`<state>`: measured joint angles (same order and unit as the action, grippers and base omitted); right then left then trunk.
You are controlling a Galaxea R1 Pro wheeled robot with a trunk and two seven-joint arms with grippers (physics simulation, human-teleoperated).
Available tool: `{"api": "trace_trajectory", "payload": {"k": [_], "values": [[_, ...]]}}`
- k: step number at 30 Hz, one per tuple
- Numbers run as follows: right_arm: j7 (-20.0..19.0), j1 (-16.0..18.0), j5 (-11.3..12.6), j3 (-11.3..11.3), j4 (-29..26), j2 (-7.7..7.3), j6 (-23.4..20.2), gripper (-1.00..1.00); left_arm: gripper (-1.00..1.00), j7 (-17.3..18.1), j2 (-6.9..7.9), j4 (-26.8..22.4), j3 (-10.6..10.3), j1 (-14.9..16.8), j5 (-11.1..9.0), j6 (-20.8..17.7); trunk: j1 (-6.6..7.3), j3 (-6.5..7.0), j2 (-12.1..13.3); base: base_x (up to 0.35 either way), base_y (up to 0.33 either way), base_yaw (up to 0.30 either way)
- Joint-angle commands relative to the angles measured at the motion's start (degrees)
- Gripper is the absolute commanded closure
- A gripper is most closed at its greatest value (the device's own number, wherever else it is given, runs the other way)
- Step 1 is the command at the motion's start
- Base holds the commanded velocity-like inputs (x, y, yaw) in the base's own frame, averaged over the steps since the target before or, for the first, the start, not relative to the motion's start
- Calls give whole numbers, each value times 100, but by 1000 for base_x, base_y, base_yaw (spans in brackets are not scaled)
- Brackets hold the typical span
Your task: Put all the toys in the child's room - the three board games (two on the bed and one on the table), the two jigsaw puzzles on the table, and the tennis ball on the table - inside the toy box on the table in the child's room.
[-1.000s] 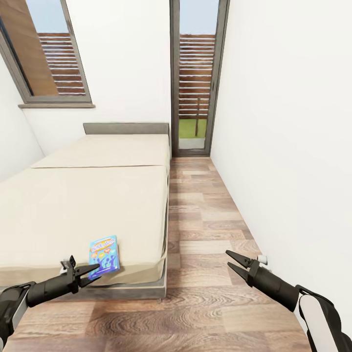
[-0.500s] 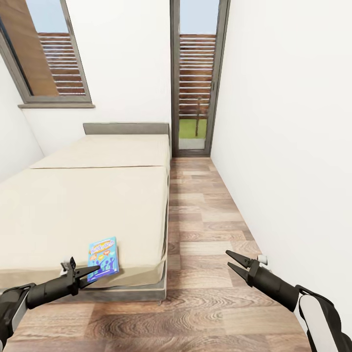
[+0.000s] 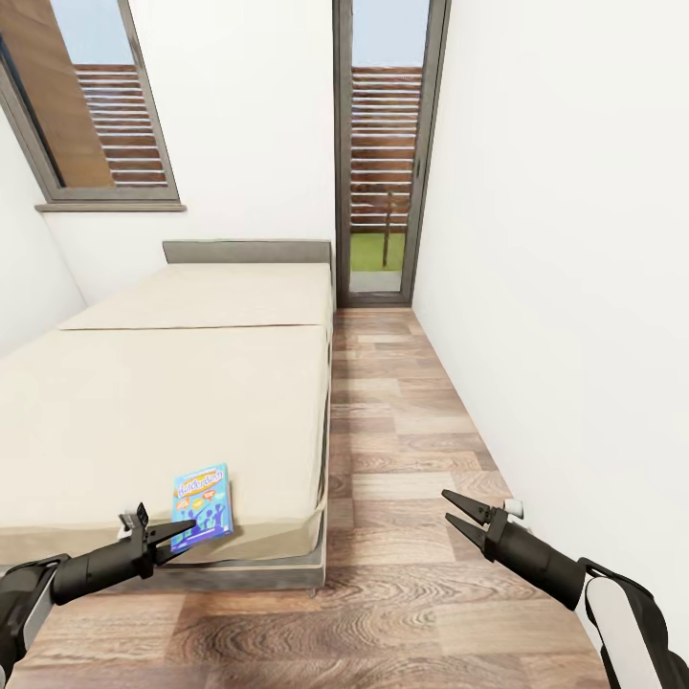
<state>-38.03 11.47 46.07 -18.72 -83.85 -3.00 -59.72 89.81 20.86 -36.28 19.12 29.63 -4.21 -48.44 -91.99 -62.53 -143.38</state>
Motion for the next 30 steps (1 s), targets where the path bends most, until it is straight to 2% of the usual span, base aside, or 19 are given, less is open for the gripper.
{"api": "trace_trajectory", "payload": {"k": [1, 25, 26, 30], "values": [[-37, 4, -28, -8, 0, 1, -28, -100, -100, -7, -3, -2, 32, 51, -62, 72, 1, -4, -2, 0, 0, 0], [-37, 4, -28, -8, 0, 1, -28, -100, -100, -7, -3, -2, 31, 51, -62, 76, 1, -4, -2, 0, 0, 0], [-37, 4, -28, -8, 0, 1, -28, -100, 100, -7, -3, -2, 31, 51, -62, 75, 1, -4, -2, 0, 0, 0], [-37, 4, -28, -8, 0, 1, -28, -100, 100, -7, -3, -2, 31, 51, -62, 72, 1, -4, -2, 0, 0, 0]]}}
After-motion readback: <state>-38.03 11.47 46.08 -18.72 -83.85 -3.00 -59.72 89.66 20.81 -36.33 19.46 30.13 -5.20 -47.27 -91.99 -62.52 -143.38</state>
